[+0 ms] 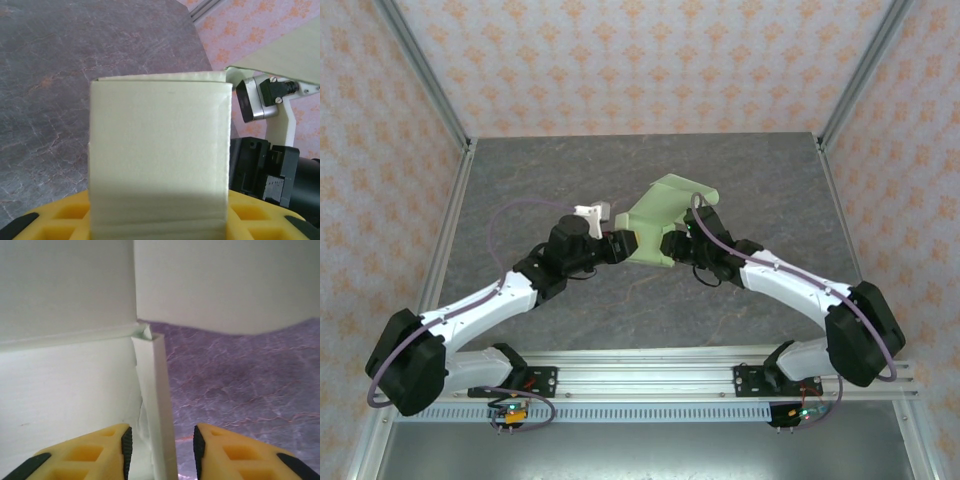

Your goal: Fold the paper box

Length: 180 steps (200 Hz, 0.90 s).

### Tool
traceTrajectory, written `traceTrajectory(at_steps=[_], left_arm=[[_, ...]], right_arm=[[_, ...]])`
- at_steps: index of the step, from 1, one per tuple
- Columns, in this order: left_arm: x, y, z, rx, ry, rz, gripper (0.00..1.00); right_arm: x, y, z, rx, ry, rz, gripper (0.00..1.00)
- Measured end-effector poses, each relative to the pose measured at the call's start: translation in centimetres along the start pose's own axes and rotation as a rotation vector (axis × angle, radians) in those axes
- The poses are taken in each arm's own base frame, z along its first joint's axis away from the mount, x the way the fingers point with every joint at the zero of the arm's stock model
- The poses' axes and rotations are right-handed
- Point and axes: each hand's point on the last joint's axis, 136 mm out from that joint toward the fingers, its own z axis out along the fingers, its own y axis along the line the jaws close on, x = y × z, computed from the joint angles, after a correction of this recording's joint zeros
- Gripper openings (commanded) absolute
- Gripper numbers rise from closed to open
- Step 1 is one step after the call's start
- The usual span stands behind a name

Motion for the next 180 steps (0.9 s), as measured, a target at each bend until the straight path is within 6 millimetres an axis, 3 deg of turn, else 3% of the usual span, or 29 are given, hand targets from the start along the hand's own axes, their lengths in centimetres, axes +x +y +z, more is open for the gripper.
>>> traceTrajectory(at_steps=[74, 130, 152, 180], left_arm=[[0.8, 0.2, 0.8, -0.010, 0.030, -0.003, 0.36], [0.9, 0.2, 0.8, -0.011, 0.029, -0.005, 0.36], [0.7, 0.2, 0.8, -0.014, 0.022, -0.006, 0.36], [0.6, 0.0, 0.8, -0.008, 0.013, -0.004, 0.36]], right_arm=[[-0.3, -1.4, 2.3, 0.104, -0.009, -0.021, 0.34], [-0.6, -1.3, 3.0, 0.139, -0.058, -0.015, 0.24], [-0.8, -1.3, 3.0, 0.150, -0.083, 0.006, 0.25], [-1.2, -1.1, 3.0, 0.148, -0.107, 0.033, 0.35]])
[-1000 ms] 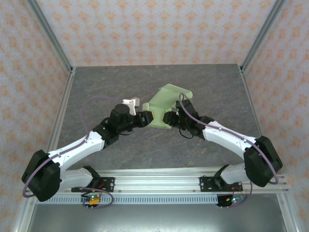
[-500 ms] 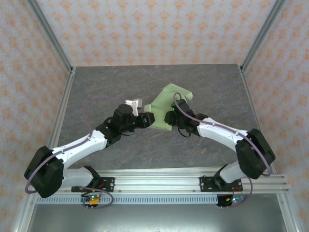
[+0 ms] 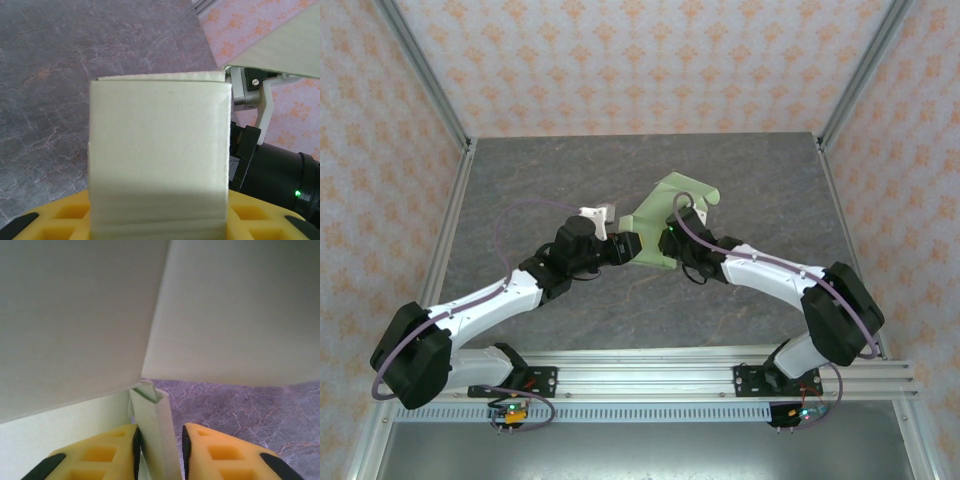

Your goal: Fold the paper box

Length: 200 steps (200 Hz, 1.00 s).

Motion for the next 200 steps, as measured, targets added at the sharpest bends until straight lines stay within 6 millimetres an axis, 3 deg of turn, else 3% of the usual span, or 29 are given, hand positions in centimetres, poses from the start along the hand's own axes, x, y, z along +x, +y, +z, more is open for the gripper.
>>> traceTrajectory(at_steps=[33, 73, 99, 167, 200], left_arm=[[-0.1, -0.2, 0.0, 0.006, -0.004, 0.002, 0.36], [-0.1, -0.2, 0.0, 0.003, -0.007, 0.004, 0.36], [-0.3, -0.1, 0.0, -0.004, -0.019, 0.004, 0.36], [-0.6, -0.8, -0.5, 0.022, -0.028, -0.008, 0.37], [-0.3, -1.8, -0.4, 0.057, 0.020, -0.014, 0.37]], right_arm=[[-0.4, -0.1, -1.3, -0.051, -0.027, 0.029, 0.44], [-1.7, 1.1, -6.5, -0.209, -0.100, 0.035, 0.51], [-1.3, 0.4, -9.2, -0.281, -0.140, 0.043, 0.53], [2.2, -1.0, -8.1, -0.344, -0.043, 0.013, 0.55], [2.5, -1.4, -7.8, -0.443, 0.006, 0.037, 0.58]])
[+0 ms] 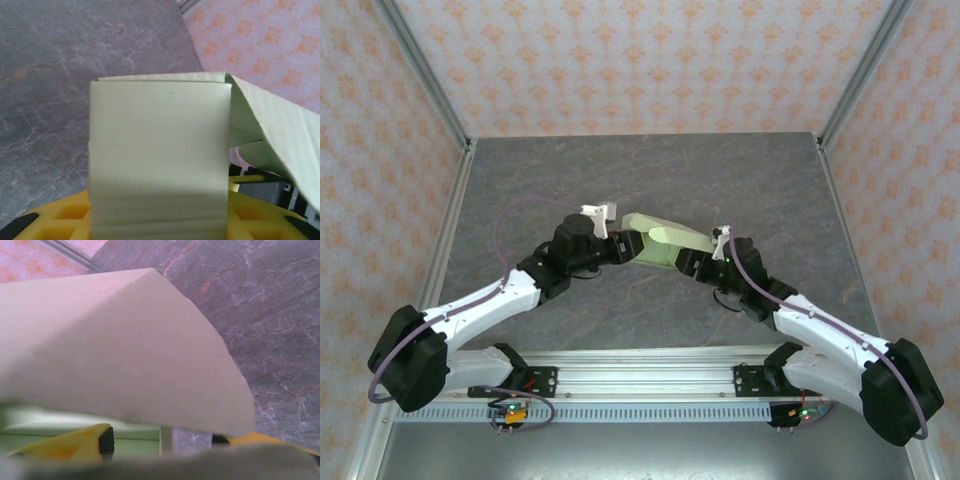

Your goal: Fold the paper box

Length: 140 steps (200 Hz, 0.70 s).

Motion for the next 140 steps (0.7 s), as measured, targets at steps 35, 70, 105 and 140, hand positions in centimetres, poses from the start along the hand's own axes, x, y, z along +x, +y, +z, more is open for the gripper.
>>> traceTrajectory(at_steps=[35, 70, 105, 140], left_arm=[[-0.9, 0.2, 1.0, 0.018, 0.024, -0.088, 0.38], [-0.2, 2.0, 2.6, -0.018, 0.084, -0.194, 0.37], [-0.4, 2.6, 3.9, -0.014, 0.105, -0.297, 0.37], [-0.8, 4.4, 5.6, 0.000, 0.116, -0.442, 0.37]], right_arm=[[-1.6, 0.5, -0.9, -0.101, -0.018, 0.036, 0.65], [-1.5, 0.1, -1.6, -0.132, -0.006, 0.098, 0.70], [-1.8, 0.7, -2.7, -0.150, -0.026, 0.136, 0.74], [-1.9, -1.1, -3.8, -0.126, -0.087, 0.240, 0.75]])
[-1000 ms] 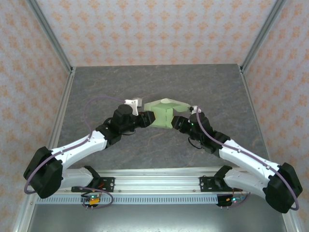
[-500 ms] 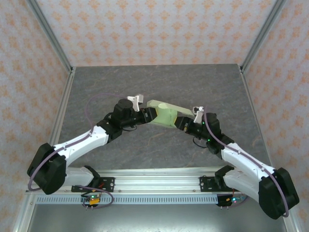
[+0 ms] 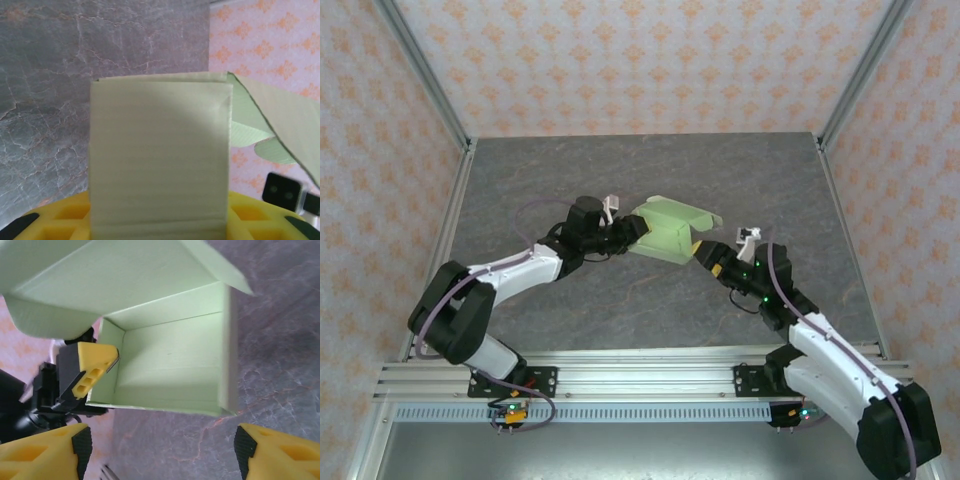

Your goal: Fold the paper box

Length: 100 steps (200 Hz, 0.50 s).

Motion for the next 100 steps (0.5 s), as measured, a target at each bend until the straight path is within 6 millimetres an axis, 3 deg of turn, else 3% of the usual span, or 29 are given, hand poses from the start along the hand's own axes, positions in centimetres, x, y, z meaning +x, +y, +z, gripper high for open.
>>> traceTrajectory(at_steps=[37, 100], left_arm=[[-1.0, 1.3, 1.8, 0.036, 0.019, -0.159, 0.38], [-0.8, 0.3, 2.6, 0.132, 0.064, -0.270, 0.38]], right_arm=[[1.2, -4.5, -0.7, 0.067, -0.034, 0.170, 0.73], [-1.2, -3.6, 0.4, -0.003, -0.121, 0.408, 0.72]])
